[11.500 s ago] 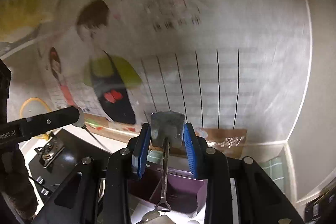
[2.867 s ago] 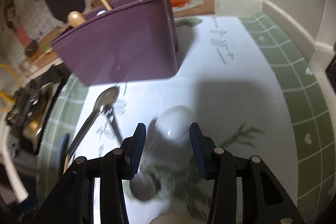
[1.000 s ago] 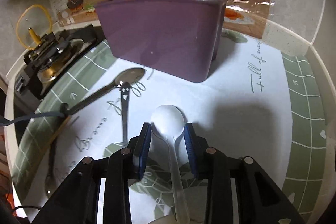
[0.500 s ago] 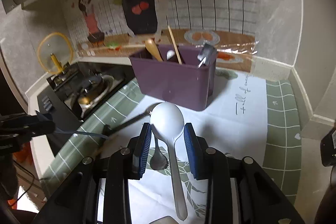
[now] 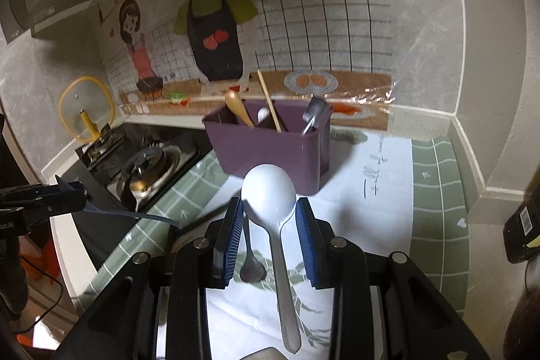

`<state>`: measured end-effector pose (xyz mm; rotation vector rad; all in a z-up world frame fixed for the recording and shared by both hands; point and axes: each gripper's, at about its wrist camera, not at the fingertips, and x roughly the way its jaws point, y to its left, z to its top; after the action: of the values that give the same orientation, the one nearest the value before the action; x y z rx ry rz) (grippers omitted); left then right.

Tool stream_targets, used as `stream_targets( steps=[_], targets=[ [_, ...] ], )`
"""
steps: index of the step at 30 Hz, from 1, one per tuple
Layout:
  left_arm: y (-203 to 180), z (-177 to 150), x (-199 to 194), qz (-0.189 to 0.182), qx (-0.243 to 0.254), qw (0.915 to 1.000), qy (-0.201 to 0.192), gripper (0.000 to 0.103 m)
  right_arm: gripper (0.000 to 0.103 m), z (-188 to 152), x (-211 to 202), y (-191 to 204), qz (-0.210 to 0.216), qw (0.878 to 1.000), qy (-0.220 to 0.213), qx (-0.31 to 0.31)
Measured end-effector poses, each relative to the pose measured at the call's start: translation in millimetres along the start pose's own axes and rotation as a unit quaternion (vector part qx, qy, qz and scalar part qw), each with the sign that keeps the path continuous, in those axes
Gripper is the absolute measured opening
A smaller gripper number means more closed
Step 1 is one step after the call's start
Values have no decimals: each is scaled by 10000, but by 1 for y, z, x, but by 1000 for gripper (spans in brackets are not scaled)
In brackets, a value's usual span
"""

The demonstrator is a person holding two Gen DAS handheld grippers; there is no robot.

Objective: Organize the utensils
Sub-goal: 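Grasp the blue spatula with the left tool while the right tool lifts the white spoon, then drop the blue spatula into the purple holder while the right tool raises the white spoon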

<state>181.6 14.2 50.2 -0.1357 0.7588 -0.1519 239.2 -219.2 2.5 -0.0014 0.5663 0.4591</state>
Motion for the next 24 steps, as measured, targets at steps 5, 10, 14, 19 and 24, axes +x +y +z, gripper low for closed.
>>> stream_targets(
  steps=[5,10,14,19,24],
  targets=[
    [-10,74,-35,-122,369,9978,-530,35,30,63,-34,10,119,9965,-820,-104],
    [-11,146,-53,-453,426,9945,-845,31,30,142,-75,29,390,9814,-1824,-457],
    [-5,183,-47,-489,395,9914,-1145,25,30,174,-65,28,347,9758,-2119,-405],
    [9,197,-15,-529,221,9924,-1091,12,30,180,-16,15,246,9831,-1809,-135],
    [22,190,34,-547,82,9962,-665,11,30,170,20,-1,250,9884,-1496,-76]
  ],
)
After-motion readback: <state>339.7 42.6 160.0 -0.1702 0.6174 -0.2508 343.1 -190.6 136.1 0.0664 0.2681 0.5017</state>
